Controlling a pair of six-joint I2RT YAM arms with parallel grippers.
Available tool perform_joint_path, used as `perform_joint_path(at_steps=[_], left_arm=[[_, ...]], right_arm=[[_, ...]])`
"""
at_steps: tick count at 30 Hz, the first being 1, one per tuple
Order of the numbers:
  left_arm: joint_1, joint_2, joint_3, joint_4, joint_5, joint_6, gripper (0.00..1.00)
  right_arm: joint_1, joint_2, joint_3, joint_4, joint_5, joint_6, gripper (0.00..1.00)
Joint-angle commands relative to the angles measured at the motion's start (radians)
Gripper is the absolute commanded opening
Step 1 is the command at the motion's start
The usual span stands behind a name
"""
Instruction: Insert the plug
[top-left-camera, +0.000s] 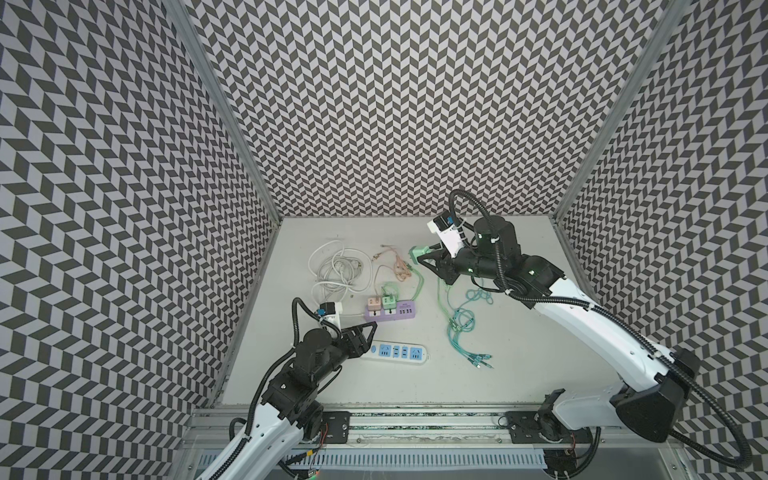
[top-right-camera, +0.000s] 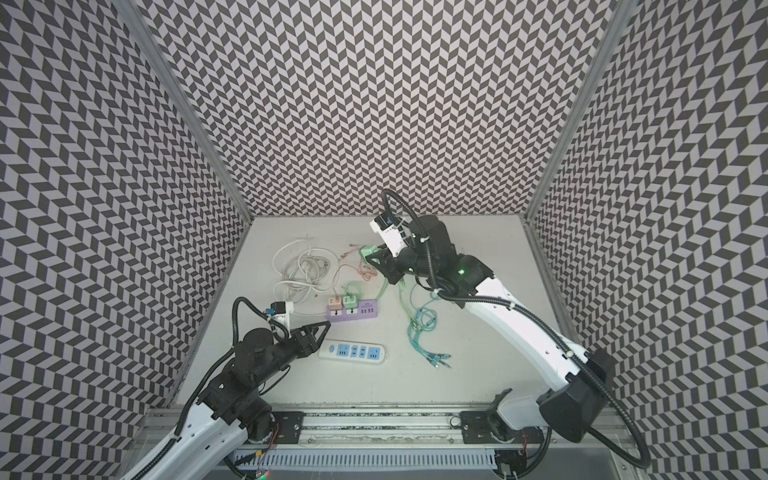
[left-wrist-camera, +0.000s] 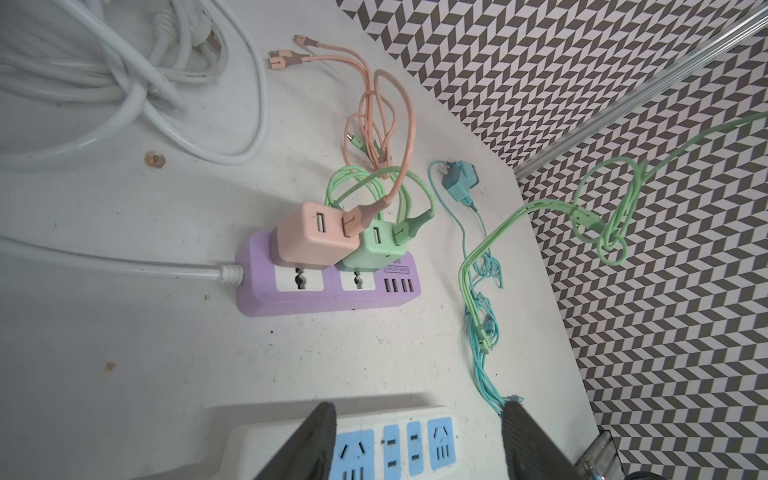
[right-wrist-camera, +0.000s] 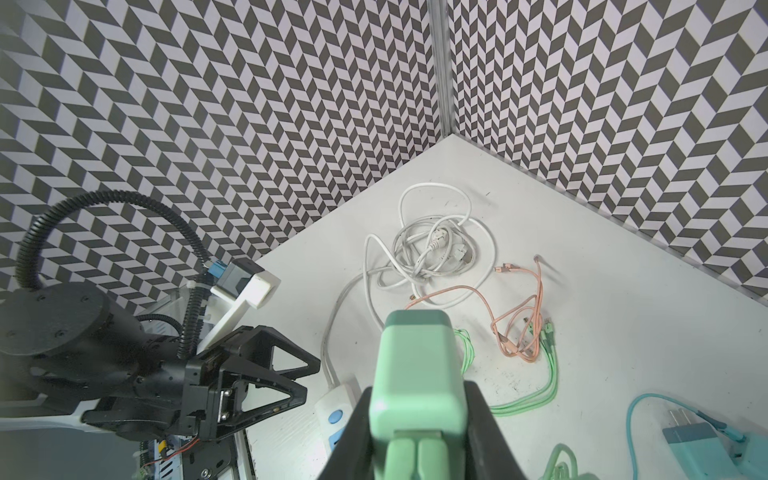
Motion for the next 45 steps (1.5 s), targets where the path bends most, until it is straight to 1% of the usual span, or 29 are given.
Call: perform_joint_path(at_steps=[1, 4, 10, 17, 22, 26, 31, 35, 45], left_arm=[[0.006, -0.005, -0.019, -0.007, -0.025, -0.024, 0.64], [0.006, 0.000, -0.037, -0.005, -0.033, -0.034, 0.62], [0.006, 0.003, -0.070, -0.018, -0.059, -0.048, 0.59], [0.006, -0.035, -0.081, -0.087, -0.112, -0.075, 0.57], [0.006, -0.076, -0.115, -0.109, -0.116, -0.091, 0.50], [0.006, -0.093, -0.140, -0.112, -0.099, -0.091, 0.49], [0.006, -0.104, -0.161, -0.104, -0.080, -0.087, 0.47], [0.006, -0.101, -0.170, -0.103, -0.069, -0.084, 0.44], [0.006, -0.103, -0.203, -0.092, -0.029, -0.084, 0.40]], right_arm=[[0.020, 0.001, 0.041, -0.003, -0.042, -0.046, 0.15], [0.036, 0.018, 0.008, -0.012, -0.093, -0.049, 0.15], [0.095, 0.062, -0.096, 0.015, -0.132, -0.048, 0.15], [0.191, 0.117, -0.158, 0.017, -0.114, -0.068, 0.15], [0.246, 0.159, -0.185, 0.011, -0.097, -0.098, 0.15], [0.264, 0.221, -0.163, -0.031, -0.061, -0.128, 0.15], [0.286, 0.342, -0.089, -0.119, -0.024, -0.170, 0.15], [0.306, 0.428, -0.036, -0.176, 0.027, -0.173, 0.15], [0.333, 0.498, 0.024, -0.244, 0.062, -0.213, 0.15]])
